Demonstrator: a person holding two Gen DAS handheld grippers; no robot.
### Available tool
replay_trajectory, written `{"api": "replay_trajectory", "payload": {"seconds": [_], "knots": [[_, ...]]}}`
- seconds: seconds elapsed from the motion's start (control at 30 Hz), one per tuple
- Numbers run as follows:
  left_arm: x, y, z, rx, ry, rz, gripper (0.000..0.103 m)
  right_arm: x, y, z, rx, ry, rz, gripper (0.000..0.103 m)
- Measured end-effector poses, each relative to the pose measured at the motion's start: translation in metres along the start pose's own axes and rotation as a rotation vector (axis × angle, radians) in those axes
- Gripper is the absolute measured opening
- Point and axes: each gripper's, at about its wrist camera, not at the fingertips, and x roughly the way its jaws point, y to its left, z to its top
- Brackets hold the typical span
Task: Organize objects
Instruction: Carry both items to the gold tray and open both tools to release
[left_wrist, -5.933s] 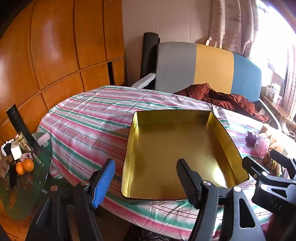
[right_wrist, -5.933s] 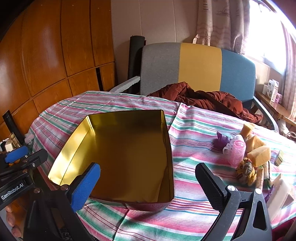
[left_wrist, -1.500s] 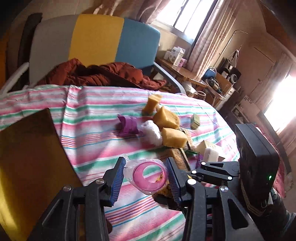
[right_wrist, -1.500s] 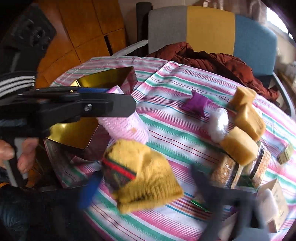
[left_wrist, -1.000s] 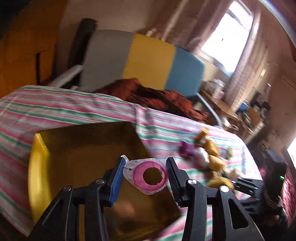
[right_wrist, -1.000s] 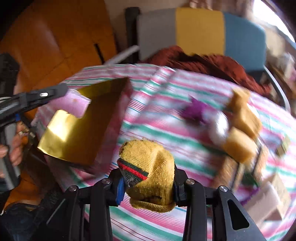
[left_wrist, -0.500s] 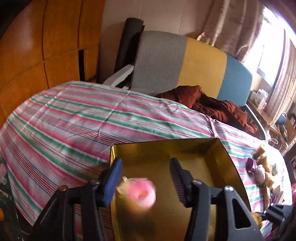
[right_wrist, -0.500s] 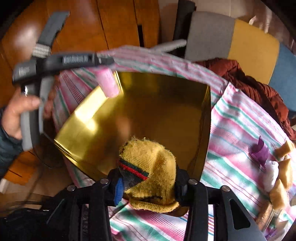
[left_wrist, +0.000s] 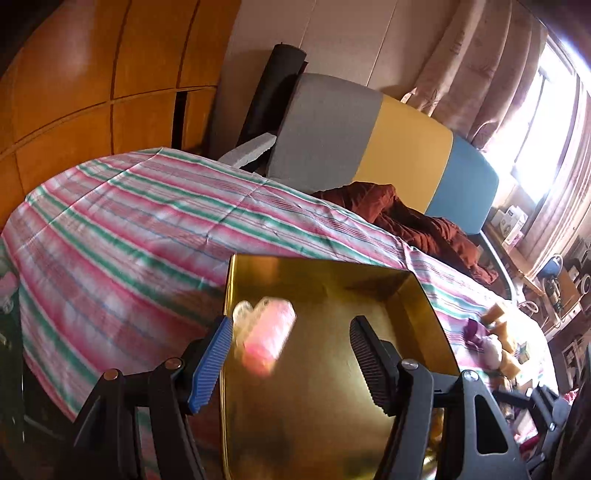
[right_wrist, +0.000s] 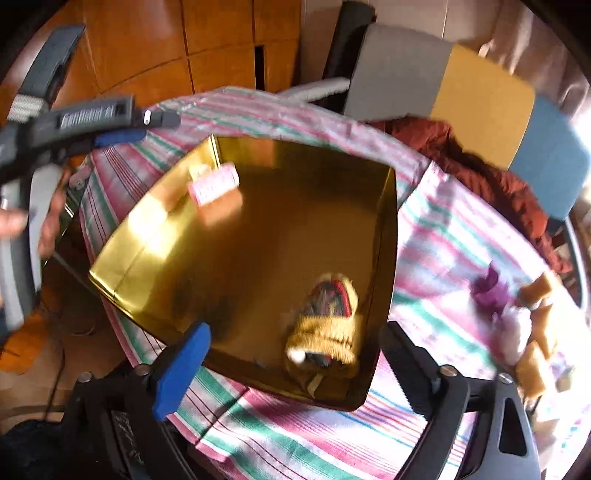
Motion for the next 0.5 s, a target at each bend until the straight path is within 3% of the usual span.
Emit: {"api": "replay_trajectory", "payload": {"seconds": [0.23,0.5], "knots": [[-0.025,0.006,-0.027,-0.045,0.012,0.024,0.068,-0.026,0.021,0.015,0.003,-0.128,-0.091,0.103],[-0.035,0.013,-0.049,-0.062,0.043,0.054,0.068,-0.041,0.037,0.018,0.019,-0.169,-0.110,0.103]]}}
